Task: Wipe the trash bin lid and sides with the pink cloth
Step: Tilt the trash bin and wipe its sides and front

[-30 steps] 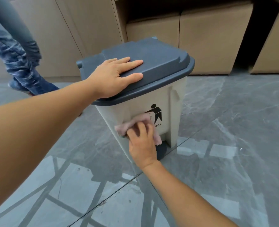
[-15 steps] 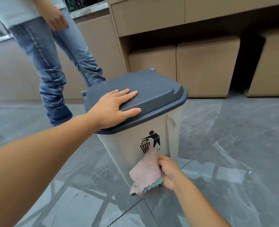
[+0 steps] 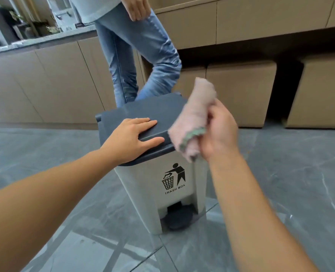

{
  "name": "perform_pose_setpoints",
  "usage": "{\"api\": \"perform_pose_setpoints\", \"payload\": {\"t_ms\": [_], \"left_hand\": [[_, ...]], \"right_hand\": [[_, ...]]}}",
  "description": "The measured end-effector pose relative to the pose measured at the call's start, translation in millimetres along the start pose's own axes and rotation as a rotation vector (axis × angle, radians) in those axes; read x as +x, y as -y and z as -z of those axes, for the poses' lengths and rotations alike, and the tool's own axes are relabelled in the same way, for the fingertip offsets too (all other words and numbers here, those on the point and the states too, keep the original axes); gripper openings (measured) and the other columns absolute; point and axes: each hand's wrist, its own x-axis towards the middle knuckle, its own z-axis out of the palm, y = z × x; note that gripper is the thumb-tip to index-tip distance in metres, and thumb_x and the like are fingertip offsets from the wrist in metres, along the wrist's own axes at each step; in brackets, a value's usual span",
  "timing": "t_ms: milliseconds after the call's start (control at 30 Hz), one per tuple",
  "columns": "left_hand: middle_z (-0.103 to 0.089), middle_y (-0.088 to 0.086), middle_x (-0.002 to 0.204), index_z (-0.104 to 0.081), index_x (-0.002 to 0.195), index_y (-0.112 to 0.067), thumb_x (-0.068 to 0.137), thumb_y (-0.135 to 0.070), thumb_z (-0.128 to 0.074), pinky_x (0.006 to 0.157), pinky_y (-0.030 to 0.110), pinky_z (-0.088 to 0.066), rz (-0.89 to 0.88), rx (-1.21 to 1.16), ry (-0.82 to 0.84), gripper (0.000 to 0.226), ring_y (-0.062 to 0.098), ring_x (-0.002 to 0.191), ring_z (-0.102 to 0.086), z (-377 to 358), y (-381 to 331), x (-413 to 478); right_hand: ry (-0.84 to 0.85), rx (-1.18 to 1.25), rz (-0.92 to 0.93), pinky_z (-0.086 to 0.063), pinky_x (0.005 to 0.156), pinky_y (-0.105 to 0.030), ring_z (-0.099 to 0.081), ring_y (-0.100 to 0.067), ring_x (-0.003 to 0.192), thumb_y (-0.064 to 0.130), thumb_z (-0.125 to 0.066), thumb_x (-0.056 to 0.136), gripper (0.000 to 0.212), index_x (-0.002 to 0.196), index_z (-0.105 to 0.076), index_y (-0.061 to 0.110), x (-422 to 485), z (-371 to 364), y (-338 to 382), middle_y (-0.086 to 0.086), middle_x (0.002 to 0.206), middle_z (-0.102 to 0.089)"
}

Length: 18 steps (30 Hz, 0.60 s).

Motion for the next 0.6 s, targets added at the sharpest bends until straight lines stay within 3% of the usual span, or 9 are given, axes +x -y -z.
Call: {"api": "perform_pose_setpoints", "payload": {"t_ms": [33, 100, 133, 200, 267, 333, 400, 467, 600], "left_hand": [[-0.067, -0.006, 0.126, -0.071, 0.120, -0.026, 0.088, -0.064, -0.048, 0.101, 0.034, -0.041, 0.022, -0.052, -0.070, 0.055, 0.011, 0.118, -0.055, 1.1, -0.5, 0.0], [-0.070, 0.001, 0.090, -0.067, 0.086, -0.011, 0.094, -0.049, -0.039, 0.074, 0.027, -0.041, 0.179, -0.231, -0.271, 0.048, 0.010, 0.084, -0.055, 6.1, 0.8, 0.9], [-0.065, 0.001, 0.081, -0.061, 0.080, -0.008, 0.095, -0.044, -0.037, 0.067, 0.021, -0.038, 0.279, -0.304, -0.346, 0.045, 0.011, 0.076, -0.051, 7.7, 2.2, 1.3], [-0.062, -0.008, 0.078, -0.059, 0.081, -0.015, 0.096, -0.043, -0.038, 0.064, 0.008, -0.035, 0.377, -0.364, -0.381, 0.038, 0.002, 0.075, -0.053, 10.4, 1.8, -0.7], [-0.066, -0.007, 0.076, -0.065, 0.082, -0.014, 0.094, -0.052, -0.042, 0.062, 0.008, -0.038, 0.394, -0.388, -0.316, 0.046, -0.005, 0.074, -0.059, 11.0, 0.7, 1.3], [-0.069, 0.002, 0.072, -0.069, 0.083, -0.008, 0.084, -0.063, -0.049, 0.056, 0.021, -0.046, 0.517, -0.485, -0.222, 0.059, 0.009, 0.069, -0.065, 15.3, 0.1, 7.9], [-0.069, 0.002, 0.074, -0.069, 0.086, -0.007, 0.076, -0.055, -0.061, 0.055, 0.028, -0.051, 0.642, -0.551, -0.132, 0.049, 0.020, 0.071, -0.068, 20.1, 3.6, 15.7], [-0.072, 0.004, 0.088, -0.070, 0.095, -0.013, 0.072, -0.033, -0.063, 0.072, 0.035, -0.055, 0.721, -0.553, -0.113, 0.031, 0.023, 0.088, -0.068, 24.5, 3.1, 16.7], [-0.070, 0.000, 0.088, -0.069, 0.093, -0.017, 0.079, -0.024, -0.056, 0.071, 0.034, -0.051, 0.964, -0.692, -0.223, 0.020, 0.026, 0.091, -0.065, 34.1, -29.3, -2.4]], "right_hand": [[-0.003, -0.288, 0.175, -0.051, 0.070, -0.029, -0.060, -0.017, 0.071, -0.005, -0.044, 0.088, 0.025, 0.086, -0.065, 0.009, 9.0, -15.6, -10.7, -0.005, 0.076, -0.065], [0.135, -1.124, 0.468, -0.046, 0.089, -0.034, -0.060, -0.020, 0.100, 0.009, -0.045, 0.097, 0.028, 0.106, -0.071, 0.013, 21.3, -31.2, -36.0, -0.005, 0.106, -0.070], [0.244, -1.528, 0.511, -0.039, 0.098, -0.038, -0.056, -0.021, 0.114, 0.021, -0.044, 0.100, 0.029, 0.115, -0.069, 0.019, 24.8, -31.8, -48.2, -0.002, 0.121, -0.068], [0.379, -1.879, 0.466, -0.033, 0.106, -0.041, -0.052, -0.021, 0.128, 0.037, -0.038, 0.100, 0.035, 0.120, -0.065, 0.028, 23.8, -29.3, -64.7, 0.004, 0.133, -0.064], [0.460, -1.821, 0.486, -0.038, 0.106, -0.042, -0.056, -0.020, 0.124, 0.040, -0.036, 0.097, 0.038, 0.115, -0.066, 0.026, 14.5, -30.7, -74.5, 0.005, 0.128, -0.067], [0.518, -1.712, 0.487, -0.043, 0.101, -0.041, -0.059, -0.020, 0.114, 0.041, -0.041, 0.091, 0.034, 0.107, -0.067, 0.025, 4.3, -30.9, -80.2, 0.006, 0.115, -0.069], [0.552, -1.675, 0.460, -0.044, 0.100, -0.039, -0.058, -0.017, 0.109, 0.044, -0.050, 0.085, 0.032, 0.103, -0.068, 0.025, -4.2, -29.3, -81.9, 0.008, 0.109, -0.070], [0.582, -1.673, 0.406, -0.044, 0.098, -0.036, -0.058, -0.016, 0.106, 0.046, -0.057, 0.080, 0.032, 0.101, -0.069, 0.025, -10.7, -28.8, -79.8, 0.009, 0.105, -0.071], [0.514, -1.533, 0.160, -0.051, 0.074, -0.035, -0.057, -0.013, 0.089, 0.012, -0.068, 0.079, 0.024, 0.098, -0.074, 0.024, -31.2, -39.7, -61.0, 0.012, 0.089, -0.072]]}}
